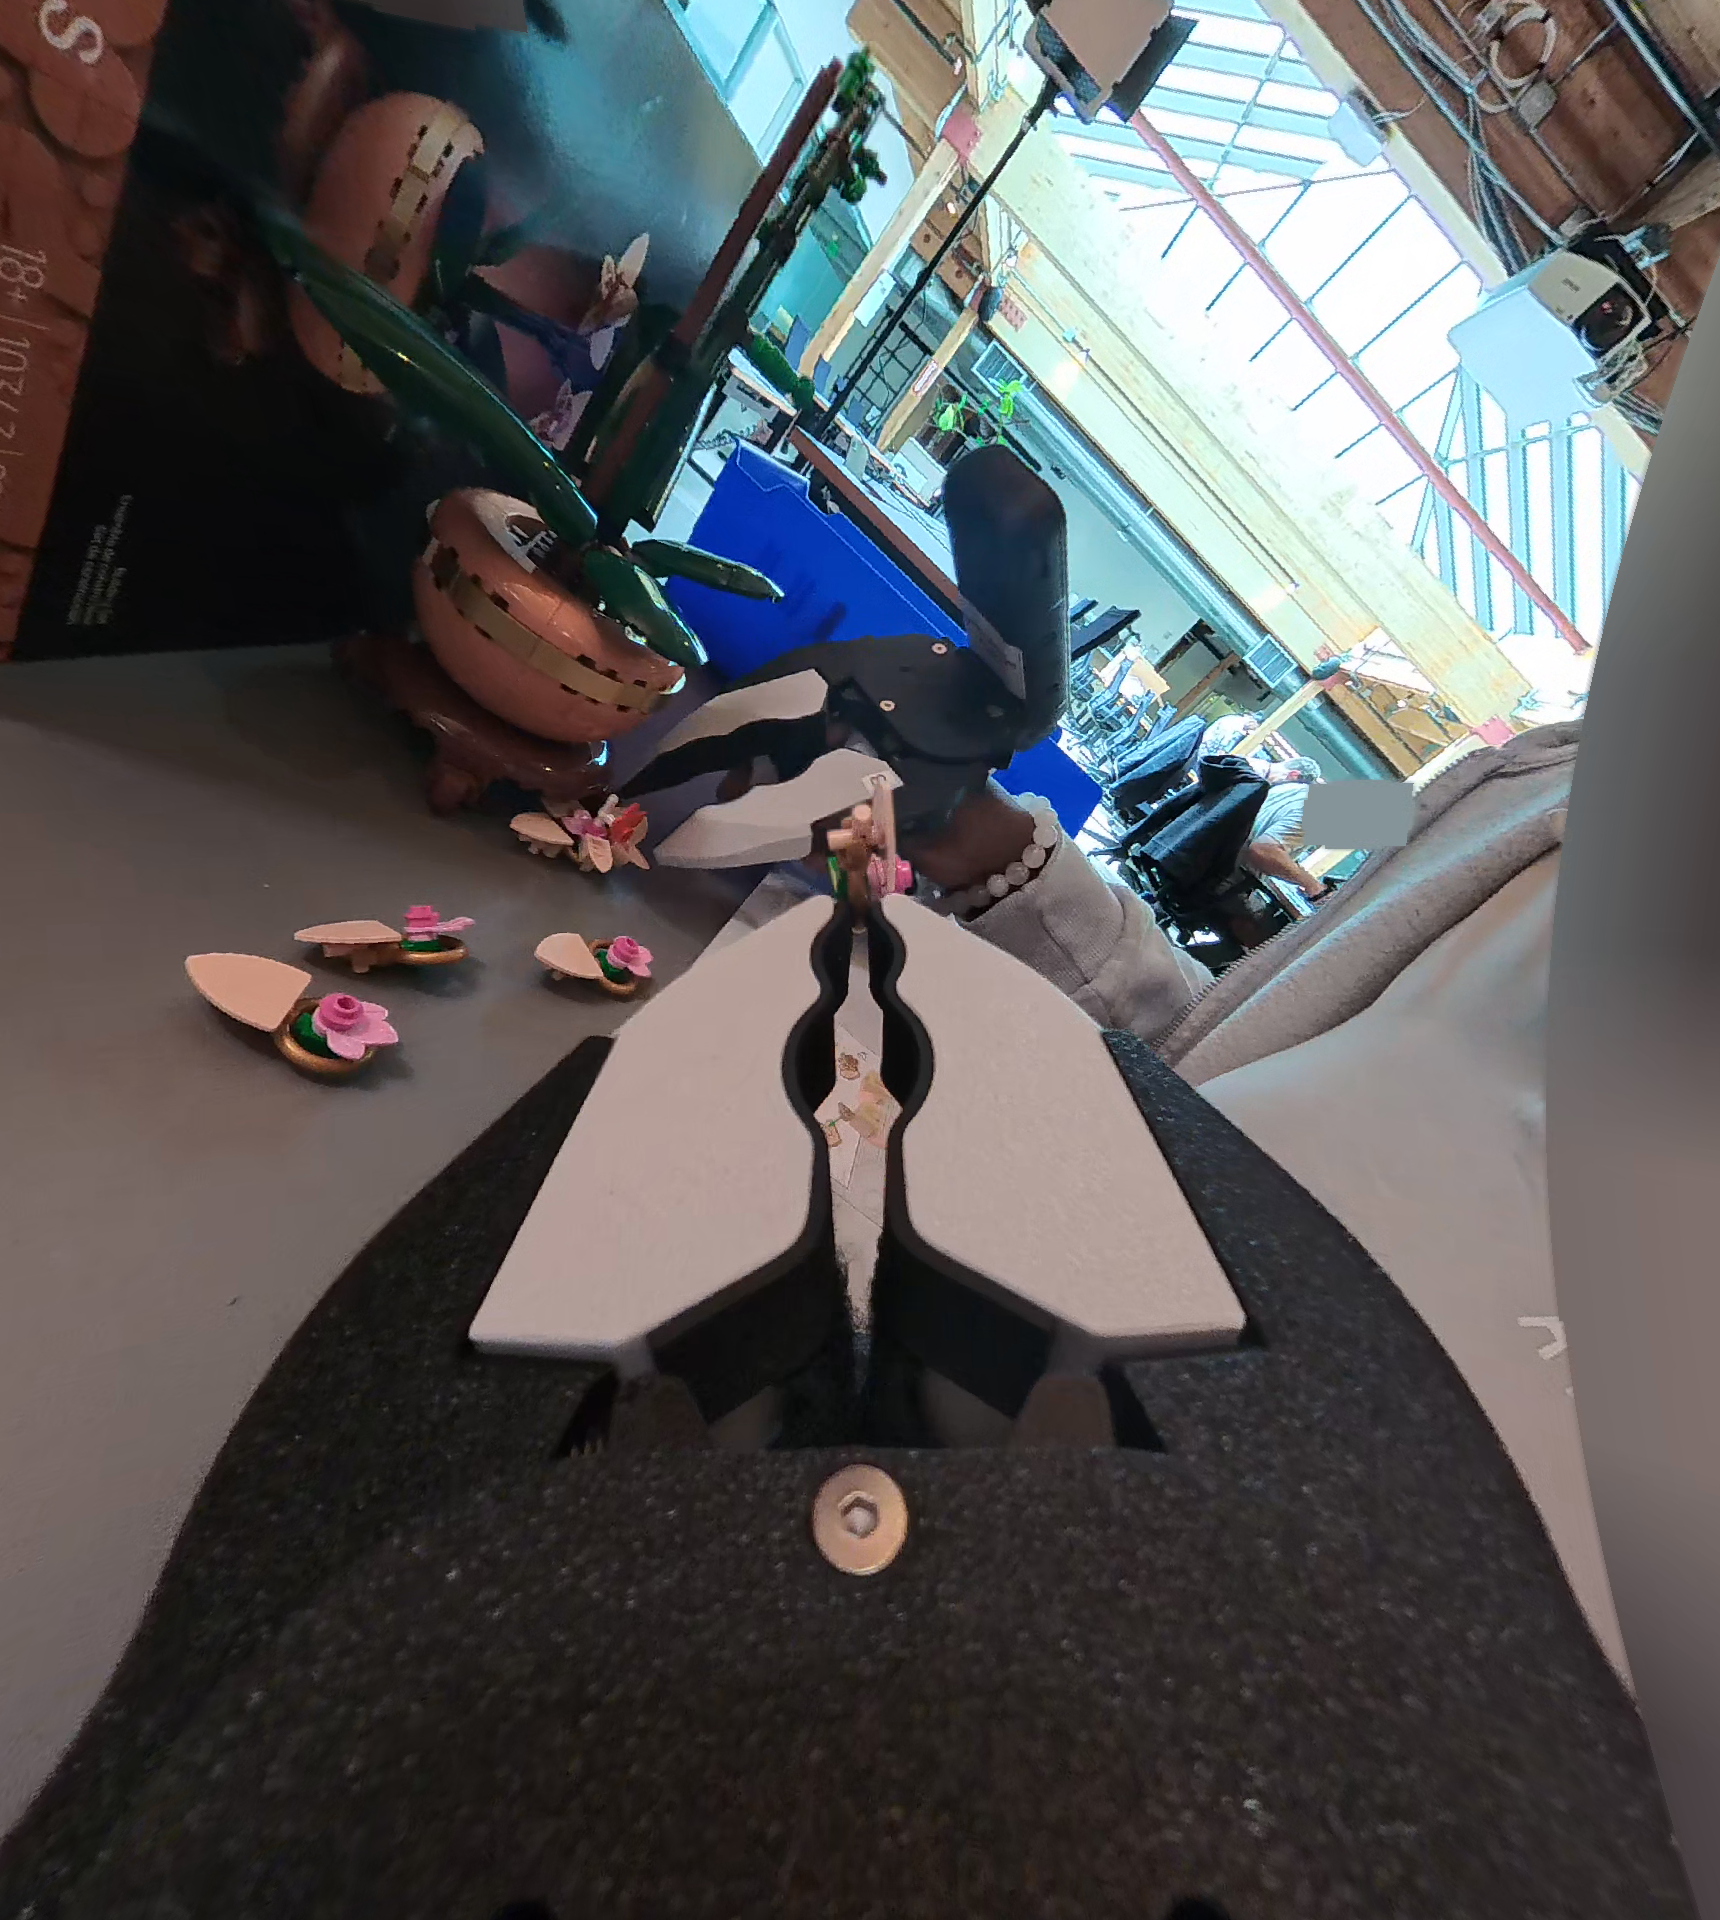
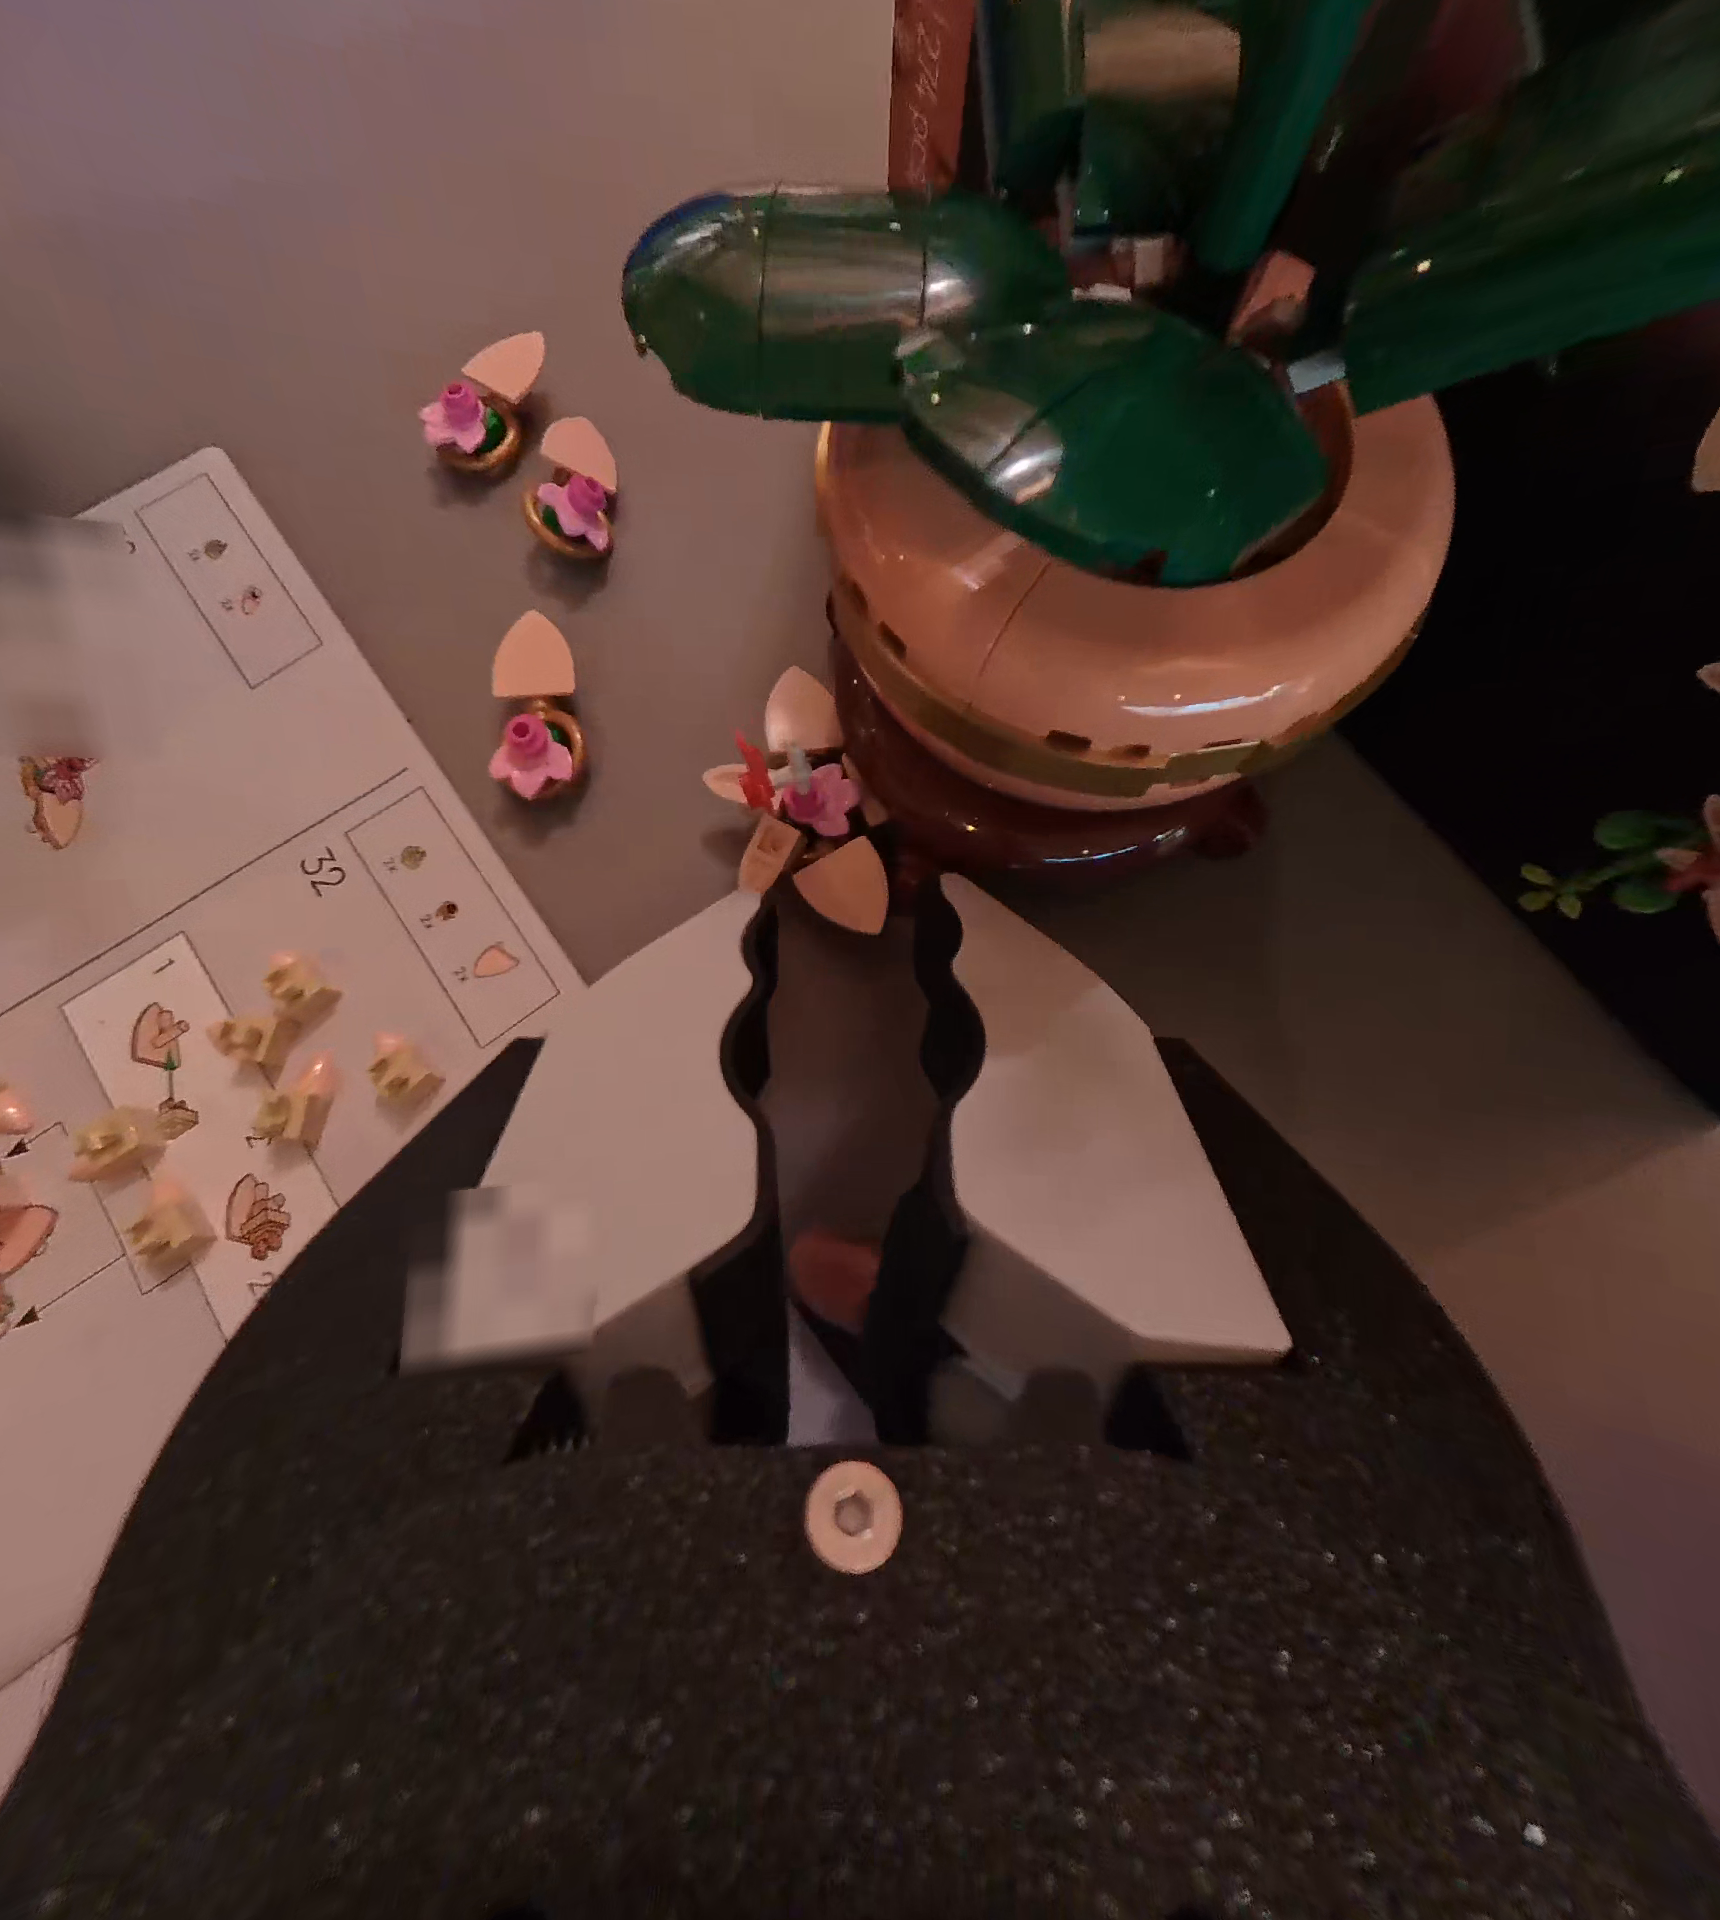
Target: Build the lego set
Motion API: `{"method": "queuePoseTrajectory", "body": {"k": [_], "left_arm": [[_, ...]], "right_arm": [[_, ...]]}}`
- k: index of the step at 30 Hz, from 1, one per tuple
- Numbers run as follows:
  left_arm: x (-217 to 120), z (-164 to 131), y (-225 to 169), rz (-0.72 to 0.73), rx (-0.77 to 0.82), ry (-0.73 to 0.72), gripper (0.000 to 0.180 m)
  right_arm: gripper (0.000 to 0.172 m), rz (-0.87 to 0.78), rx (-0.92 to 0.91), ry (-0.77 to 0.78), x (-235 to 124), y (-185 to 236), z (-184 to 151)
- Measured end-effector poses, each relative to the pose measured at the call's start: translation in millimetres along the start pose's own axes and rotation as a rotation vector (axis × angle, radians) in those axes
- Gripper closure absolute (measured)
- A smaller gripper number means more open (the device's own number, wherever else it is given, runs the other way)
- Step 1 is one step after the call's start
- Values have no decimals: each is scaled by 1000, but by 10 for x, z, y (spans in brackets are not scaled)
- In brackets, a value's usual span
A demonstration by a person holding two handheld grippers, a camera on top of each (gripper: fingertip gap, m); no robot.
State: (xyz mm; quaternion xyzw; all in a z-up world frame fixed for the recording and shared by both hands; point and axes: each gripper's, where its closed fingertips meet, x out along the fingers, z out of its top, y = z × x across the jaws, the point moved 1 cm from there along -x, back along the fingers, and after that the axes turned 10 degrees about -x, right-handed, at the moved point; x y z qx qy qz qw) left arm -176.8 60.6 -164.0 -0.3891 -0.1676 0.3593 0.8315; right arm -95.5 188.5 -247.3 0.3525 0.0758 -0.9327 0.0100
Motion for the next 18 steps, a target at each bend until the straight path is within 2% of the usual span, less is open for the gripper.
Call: {"method": "queuePoseTrajectory", "body": {"k": [6,12,16,18], "left_arm": [[17,-49,-4,-4,-8,22,178],[21,-67,2,-2,-10,29,178],[25,-74,-1,-4,-12,33,178],[30,-81,-2,-4,-12,37,178]], "right_arm": [[148,-22,-76,21,-6,22,-2],[160,-23,-150,49,24,85,-26],[163,-1,-134,25,-14,123,12],[157,-11,-78,42,-12,86,-9]]}}
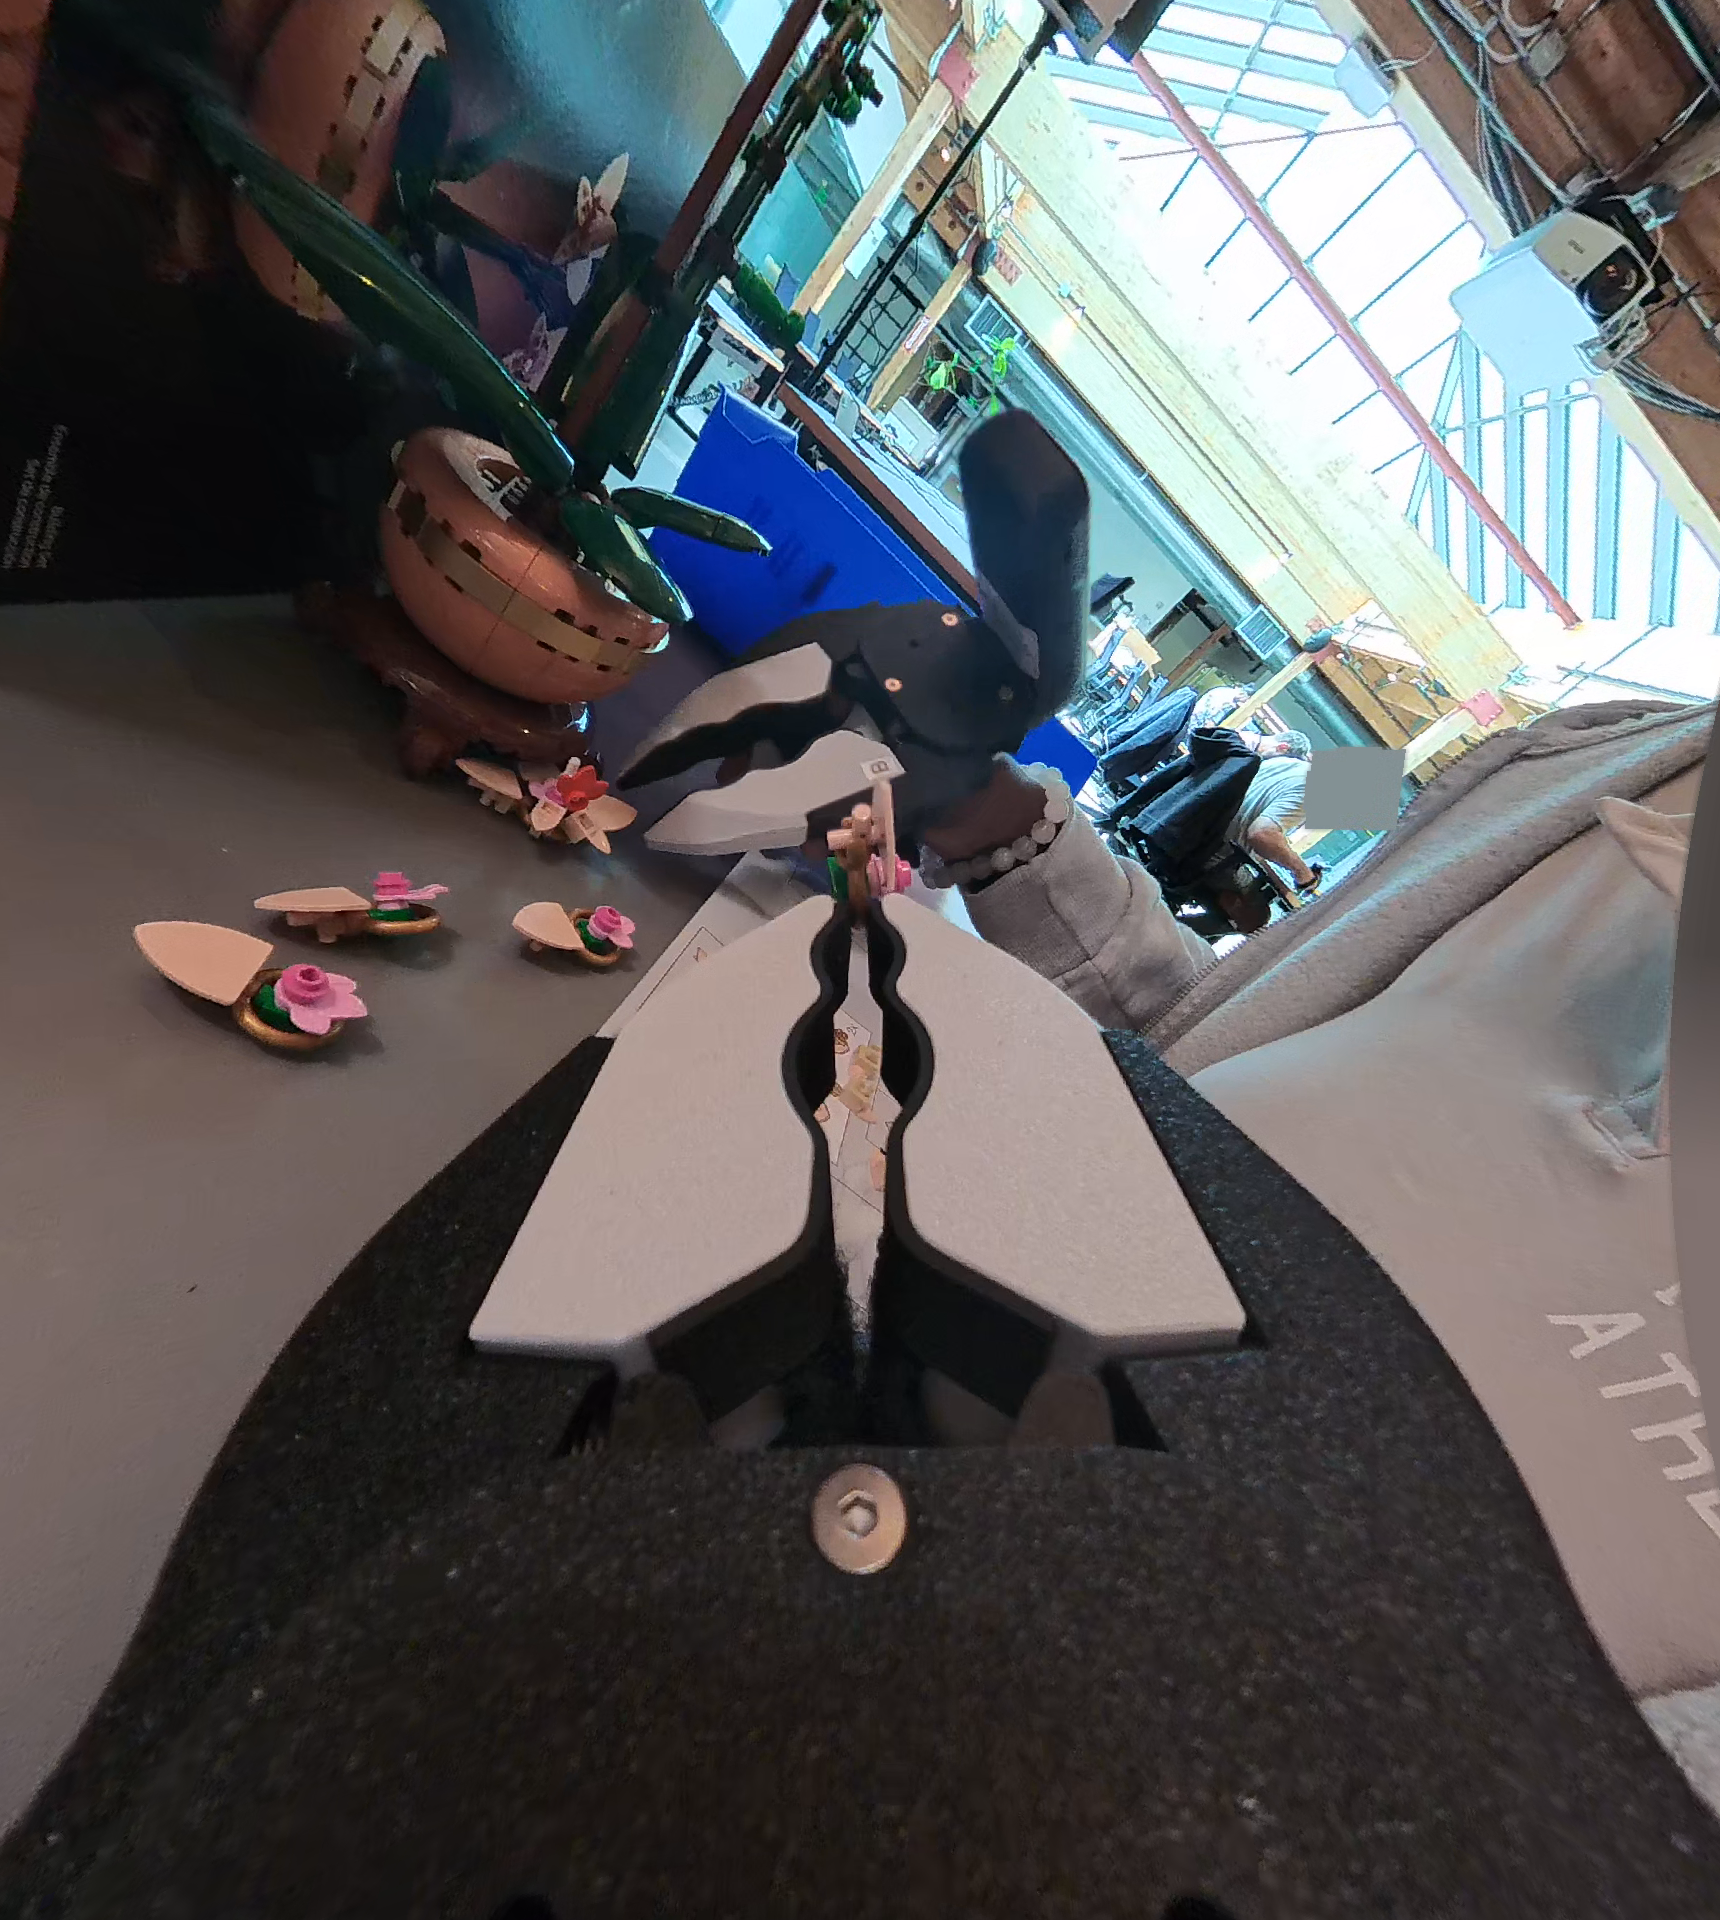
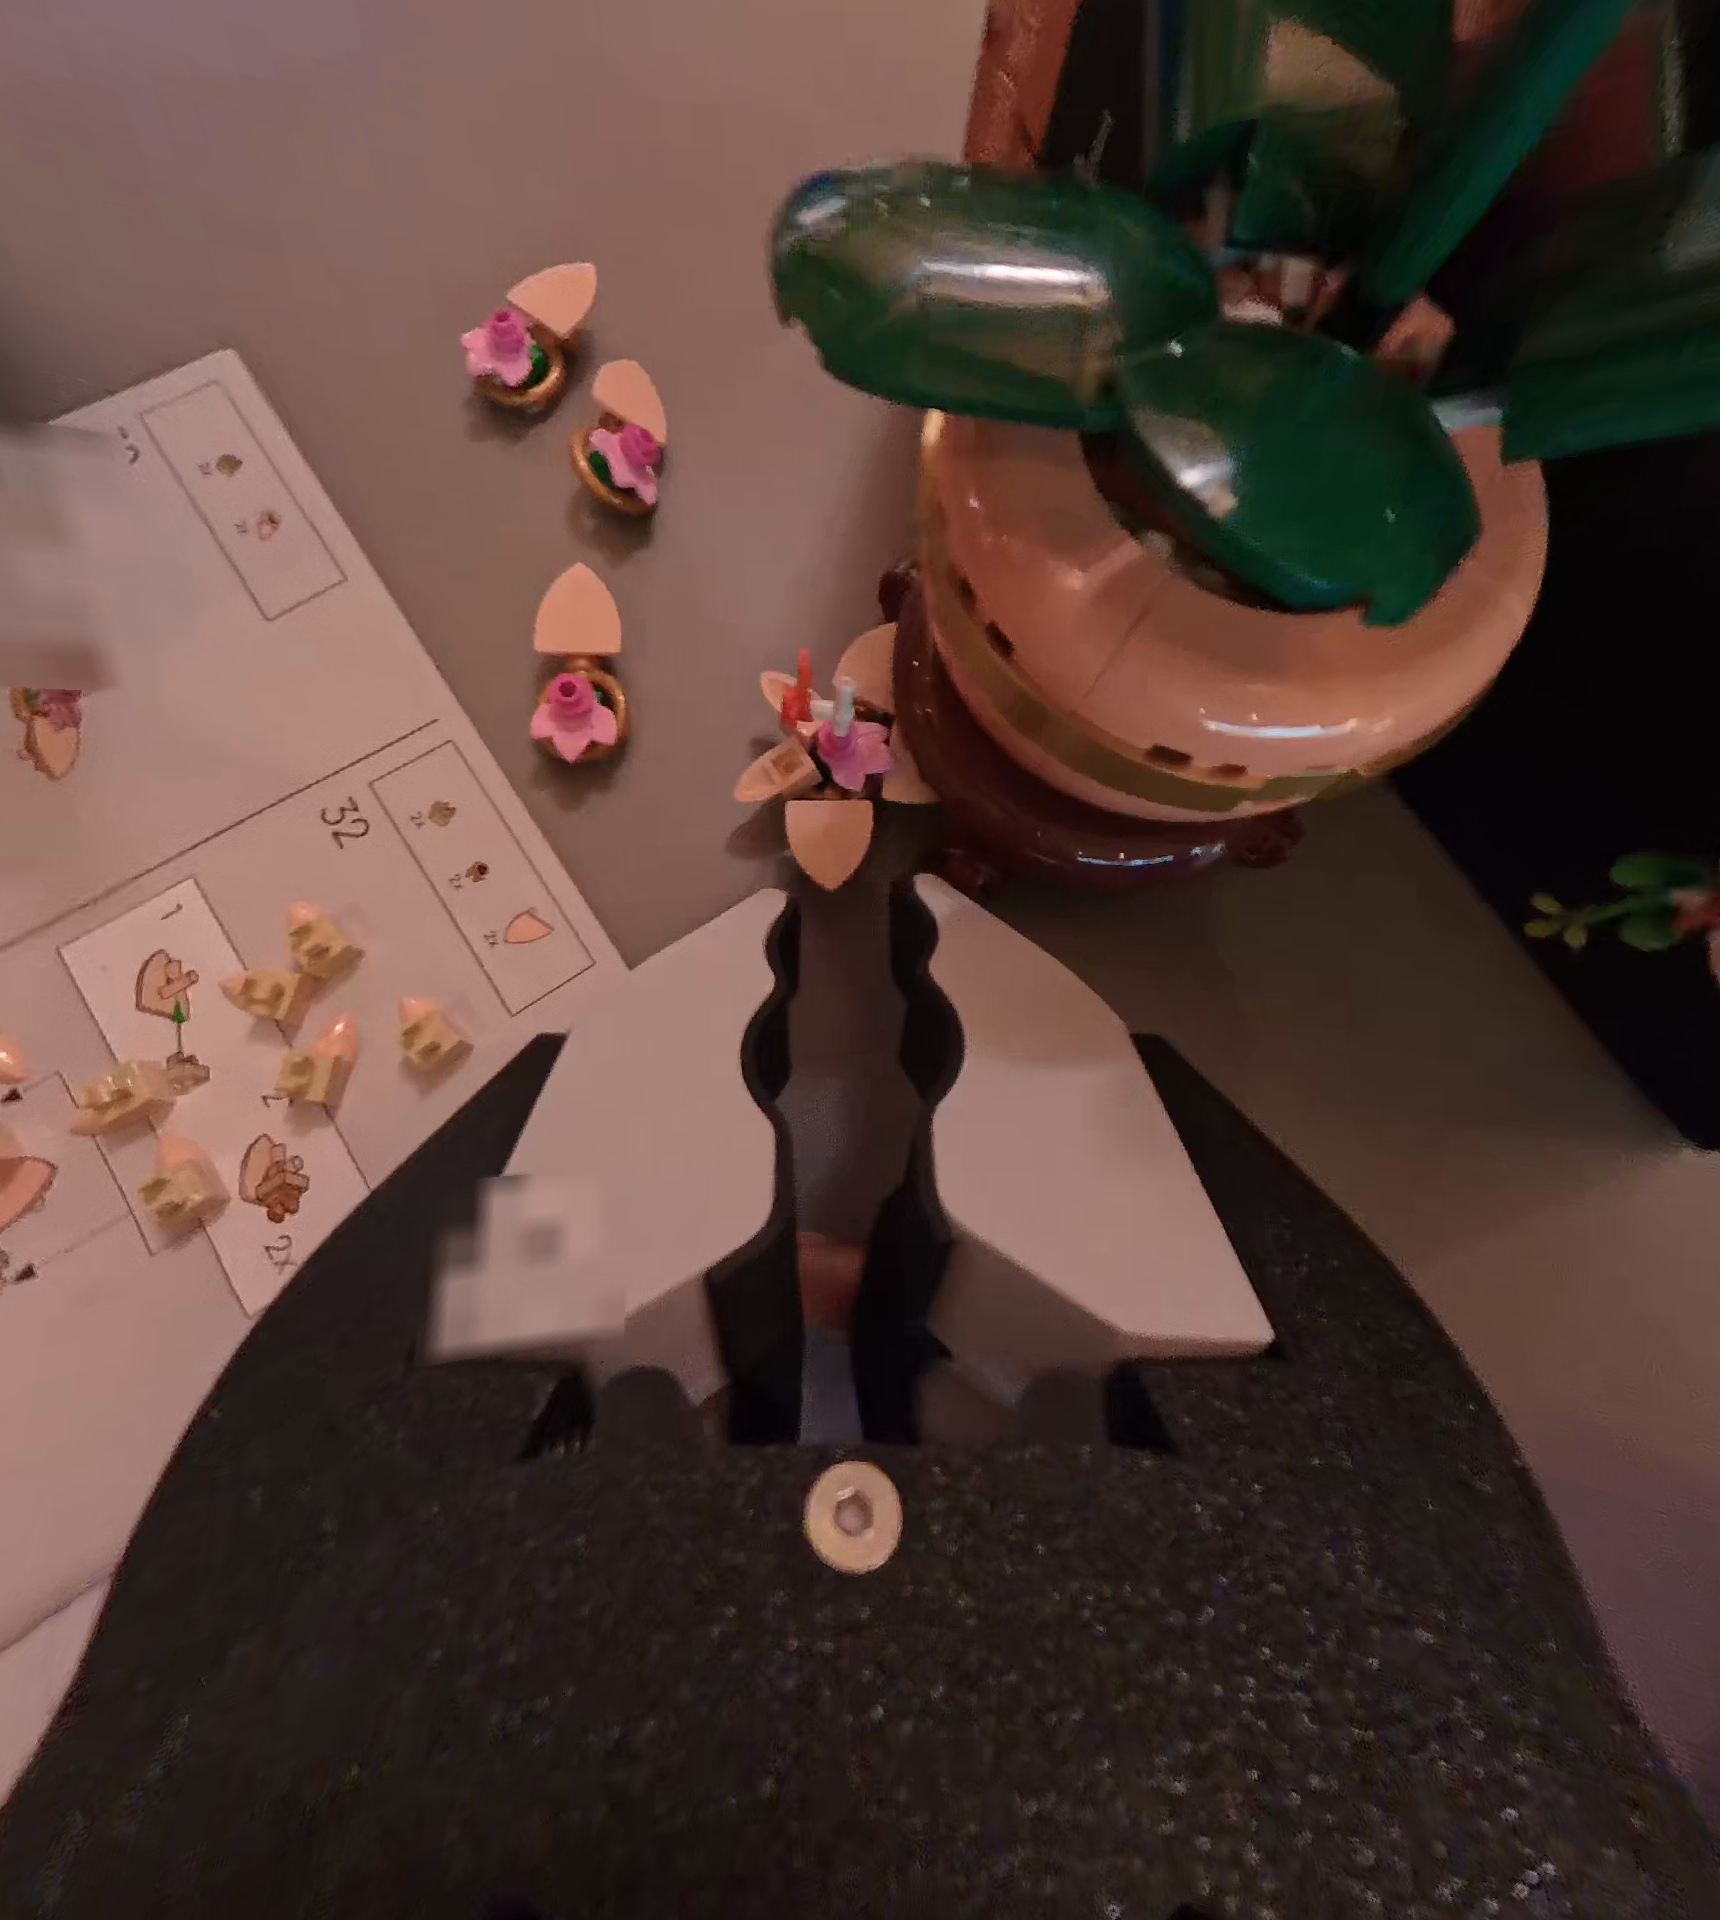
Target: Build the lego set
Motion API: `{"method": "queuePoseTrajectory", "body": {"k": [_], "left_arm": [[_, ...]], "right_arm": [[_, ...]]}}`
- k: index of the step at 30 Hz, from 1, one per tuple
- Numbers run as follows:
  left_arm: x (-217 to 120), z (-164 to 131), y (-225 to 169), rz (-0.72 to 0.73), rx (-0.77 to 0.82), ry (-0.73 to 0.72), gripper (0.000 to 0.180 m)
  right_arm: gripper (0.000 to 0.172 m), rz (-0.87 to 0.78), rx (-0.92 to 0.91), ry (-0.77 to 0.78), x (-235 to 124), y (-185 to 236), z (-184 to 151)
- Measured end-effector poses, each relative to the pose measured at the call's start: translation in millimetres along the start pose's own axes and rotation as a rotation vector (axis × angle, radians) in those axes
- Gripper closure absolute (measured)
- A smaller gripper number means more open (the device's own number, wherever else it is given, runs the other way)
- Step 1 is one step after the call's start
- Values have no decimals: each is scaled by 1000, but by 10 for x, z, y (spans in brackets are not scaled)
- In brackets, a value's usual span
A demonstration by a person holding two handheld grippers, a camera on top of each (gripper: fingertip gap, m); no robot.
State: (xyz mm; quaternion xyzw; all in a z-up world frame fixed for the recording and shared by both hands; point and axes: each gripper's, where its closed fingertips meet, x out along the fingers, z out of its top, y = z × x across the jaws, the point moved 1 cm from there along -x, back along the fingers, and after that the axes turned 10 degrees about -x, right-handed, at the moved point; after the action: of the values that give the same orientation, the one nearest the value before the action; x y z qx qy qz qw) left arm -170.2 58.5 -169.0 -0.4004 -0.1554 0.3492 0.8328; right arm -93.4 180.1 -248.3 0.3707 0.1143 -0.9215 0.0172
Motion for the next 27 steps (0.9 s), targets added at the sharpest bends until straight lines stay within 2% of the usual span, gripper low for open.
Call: {"method": "queuePoseTrajectory", "body": {"k": [2,5,8,18,27], "left_arm": [[5,-5,-1,-1,0,3,178],[10,-13,-5,-4,-1,7,178],[11,-20,-8,-7,-4,12,178],[26,-52,-16,-17,-14,31,178],[36,-73,-25,-26,-23,44,177]], "right_arm": [[150,29,110,15,29,-8,-32],[150,130,293,-21,47,14,-7],[149,186,346,-70,49,32,50],[158,79,143,-35,119,17,75],[158,187,-46,-19,38,163,55]]}}
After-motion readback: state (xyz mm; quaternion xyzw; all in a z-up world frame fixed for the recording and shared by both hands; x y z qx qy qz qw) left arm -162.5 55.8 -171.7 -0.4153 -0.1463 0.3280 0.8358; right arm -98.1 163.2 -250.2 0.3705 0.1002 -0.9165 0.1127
